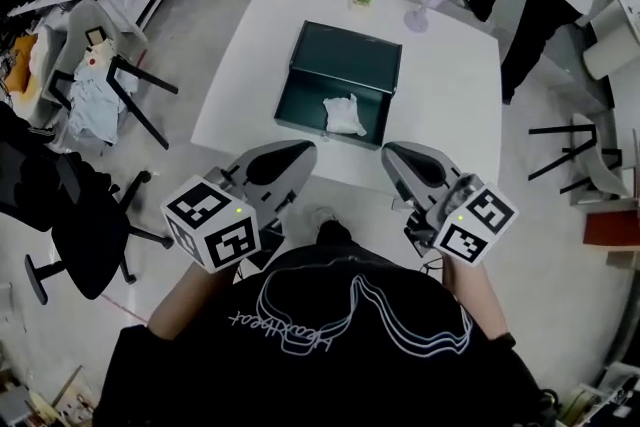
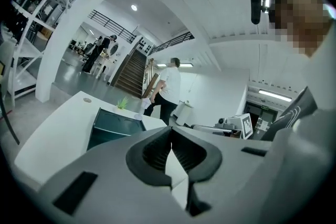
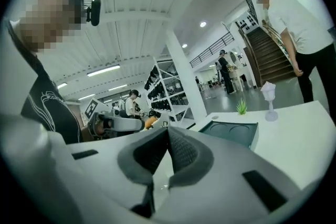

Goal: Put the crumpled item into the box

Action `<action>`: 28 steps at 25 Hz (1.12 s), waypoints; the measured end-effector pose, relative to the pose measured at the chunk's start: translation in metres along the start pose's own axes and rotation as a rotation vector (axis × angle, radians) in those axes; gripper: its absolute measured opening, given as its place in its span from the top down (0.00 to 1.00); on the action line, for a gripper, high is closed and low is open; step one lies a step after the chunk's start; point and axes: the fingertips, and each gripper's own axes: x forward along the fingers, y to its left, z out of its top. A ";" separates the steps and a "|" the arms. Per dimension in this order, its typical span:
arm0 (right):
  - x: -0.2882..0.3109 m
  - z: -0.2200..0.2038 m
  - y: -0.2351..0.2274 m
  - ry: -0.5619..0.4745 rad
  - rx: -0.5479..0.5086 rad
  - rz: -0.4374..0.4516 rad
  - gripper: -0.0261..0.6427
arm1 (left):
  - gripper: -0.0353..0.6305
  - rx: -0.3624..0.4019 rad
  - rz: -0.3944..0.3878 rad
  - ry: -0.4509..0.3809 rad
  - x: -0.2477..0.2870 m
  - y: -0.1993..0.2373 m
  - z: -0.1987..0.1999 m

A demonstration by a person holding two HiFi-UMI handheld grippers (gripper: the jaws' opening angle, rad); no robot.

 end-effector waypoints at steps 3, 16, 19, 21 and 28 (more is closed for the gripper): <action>-0.007 0.003 0.016 -0.026 -0.034 0.017 0.96 | 0.94 0.010 -0.028 -0.014 -0.002 -0.012 0.001; -0.011 -0.015 0.039 -0.016 -0.074 0.050 0.96 | 0.94 0.047 -0.051 0.000 -0.009 -0.029 -0.014; -0.010 -0.020 0.037 -0.004 -0.075 0.046 0.96 | 0.94 0.041 -0.040 0.004 -0.010 -0.025 -0.017; -0.008 -0.022 0.036 0.003 -0.073 0.045 0.96 | 0.94 0.037 -0.034 0.009 -0.009 -0.022 -0.018; -0.001 -0.017 0.025 0.012 -0.074 0.059 0.96 | 0.94 0.050 -0.006 0.027 -0.002 -0.014 -0.015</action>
